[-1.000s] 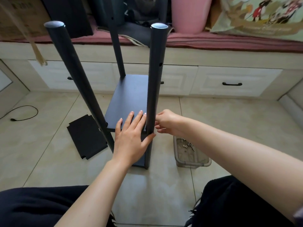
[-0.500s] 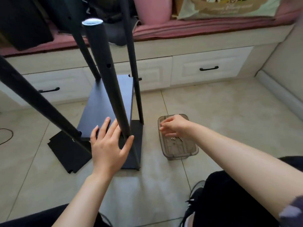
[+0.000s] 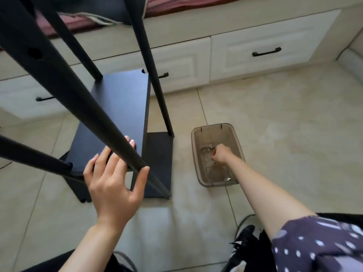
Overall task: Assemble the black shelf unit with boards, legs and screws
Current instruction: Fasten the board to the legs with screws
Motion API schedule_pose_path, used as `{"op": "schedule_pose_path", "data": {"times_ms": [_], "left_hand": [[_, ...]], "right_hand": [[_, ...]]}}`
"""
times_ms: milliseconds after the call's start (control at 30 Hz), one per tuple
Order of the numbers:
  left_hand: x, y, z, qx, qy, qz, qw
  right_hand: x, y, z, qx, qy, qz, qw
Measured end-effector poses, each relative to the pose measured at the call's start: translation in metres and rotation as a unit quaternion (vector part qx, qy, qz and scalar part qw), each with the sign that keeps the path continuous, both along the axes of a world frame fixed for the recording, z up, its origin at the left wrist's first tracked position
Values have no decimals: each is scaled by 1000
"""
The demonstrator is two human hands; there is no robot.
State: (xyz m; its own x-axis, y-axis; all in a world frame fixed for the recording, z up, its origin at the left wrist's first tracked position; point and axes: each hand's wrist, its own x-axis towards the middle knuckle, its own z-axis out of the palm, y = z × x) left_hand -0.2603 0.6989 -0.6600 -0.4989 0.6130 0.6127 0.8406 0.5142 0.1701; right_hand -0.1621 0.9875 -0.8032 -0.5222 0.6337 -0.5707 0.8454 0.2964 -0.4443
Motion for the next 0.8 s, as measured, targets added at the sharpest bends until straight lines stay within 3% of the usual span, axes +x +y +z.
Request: {"op": "schedule_pose_path", "data": {"times_ms": [133, 800], "left_hand": [[0, 3, -5, 9, 14, -1, 1000], [4, 18, -5, 27, 9, 4, 1000]], "right_hand": [[-13, -4, -33, 27, -13, 58, 998], [-17, 12, -68, 91, -25, 7, 996]]}}
